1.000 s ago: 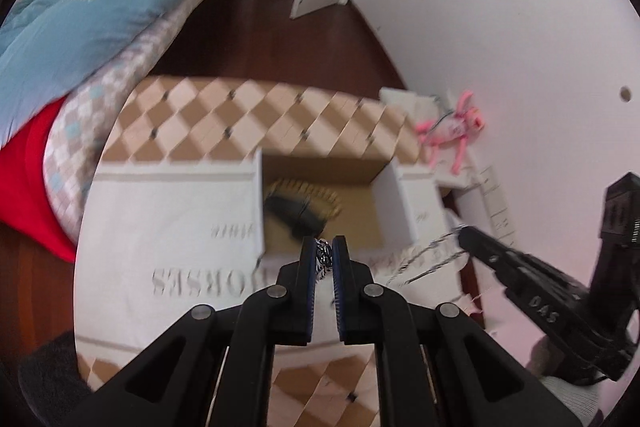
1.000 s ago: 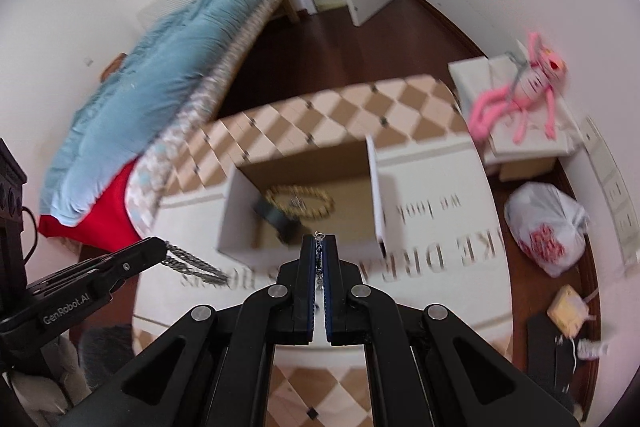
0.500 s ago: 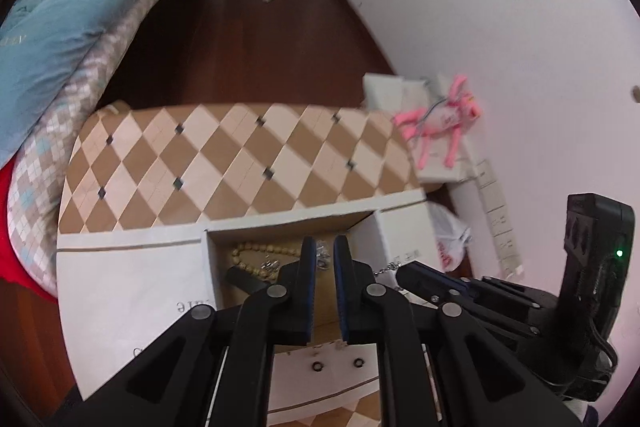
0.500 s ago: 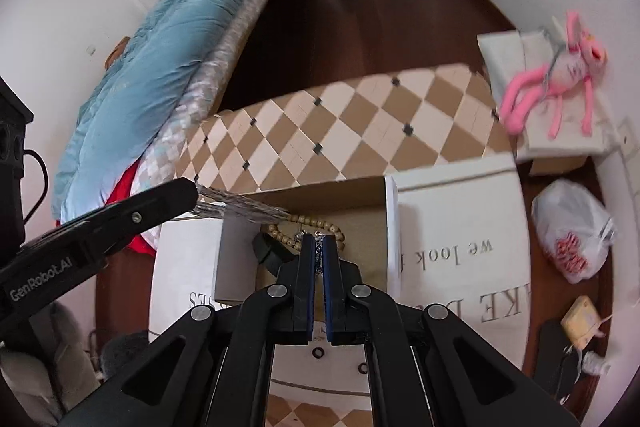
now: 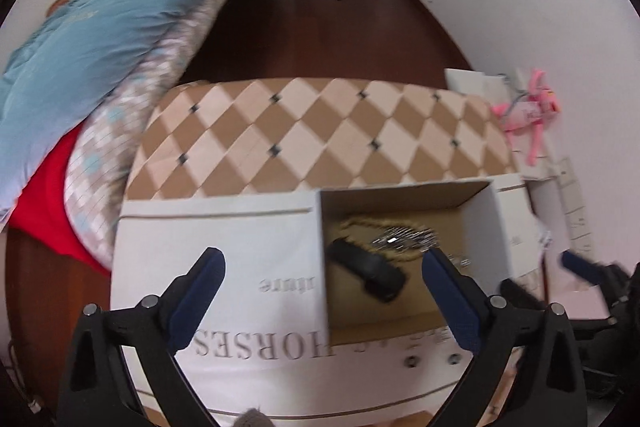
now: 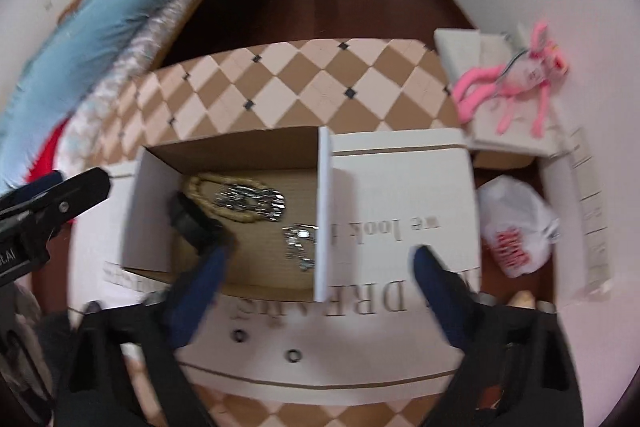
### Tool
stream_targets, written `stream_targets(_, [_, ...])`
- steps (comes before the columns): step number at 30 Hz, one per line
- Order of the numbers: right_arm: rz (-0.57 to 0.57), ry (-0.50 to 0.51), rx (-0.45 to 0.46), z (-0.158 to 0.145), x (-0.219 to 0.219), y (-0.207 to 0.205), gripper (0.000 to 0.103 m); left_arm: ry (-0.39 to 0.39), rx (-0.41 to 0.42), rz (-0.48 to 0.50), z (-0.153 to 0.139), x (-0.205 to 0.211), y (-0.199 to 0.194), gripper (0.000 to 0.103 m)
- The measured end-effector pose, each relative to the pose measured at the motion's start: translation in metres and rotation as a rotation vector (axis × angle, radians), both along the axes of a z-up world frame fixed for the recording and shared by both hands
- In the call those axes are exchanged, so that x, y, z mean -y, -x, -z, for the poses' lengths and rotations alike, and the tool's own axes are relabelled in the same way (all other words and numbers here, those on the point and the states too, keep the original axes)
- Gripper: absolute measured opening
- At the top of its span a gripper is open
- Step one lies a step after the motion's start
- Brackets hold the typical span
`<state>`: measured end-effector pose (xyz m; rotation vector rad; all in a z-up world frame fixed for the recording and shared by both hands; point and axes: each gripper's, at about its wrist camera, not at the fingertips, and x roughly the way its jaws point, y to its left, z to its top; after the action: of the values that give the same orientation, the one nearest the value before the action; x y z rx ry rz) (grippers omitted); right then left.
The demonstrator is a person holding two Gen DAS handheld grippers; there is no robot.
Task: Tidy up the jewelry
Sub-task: 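Lower both silver bracelets into the white box and open both grippers, then pinch a black ring with the right gripper while the left gripper pinches the other ring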
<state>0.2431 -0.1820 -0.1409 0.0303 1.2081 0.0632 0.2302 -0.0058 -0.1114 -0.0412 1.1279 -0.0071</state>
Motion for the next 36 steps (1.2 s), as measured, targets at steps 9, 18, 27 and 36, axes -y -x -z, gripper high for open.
stream_targets(9, [-0.002, 0.096, 0.015, 0.016, -0.011, 0.007, 0.103, -0.028, -0.01, -0.042, 0.03, -0.006, 0.026, 0.102])
stream_targets(18, [0.008, 0.097, 0.04, 0.009, -0.016, 0.01, 0.103, -0.057, 0.029, -0.035, 0.018, -0.004, 0.034, 0.102])
stream_targets(27, [0.029, 0.083, 0.129, -0.029, -0.015, 0.038, 0.103, -0.078, 0.128, -0.043, -0.021, -0.002, 0.069, 0.102])
stream_targets(36, [0.048, 0.07, 0.212, -0.069, -0.01, 0.078, 0.103, -0.066, 0.175, -0.06, -0.049, -0.007, 0.104, 0.102])
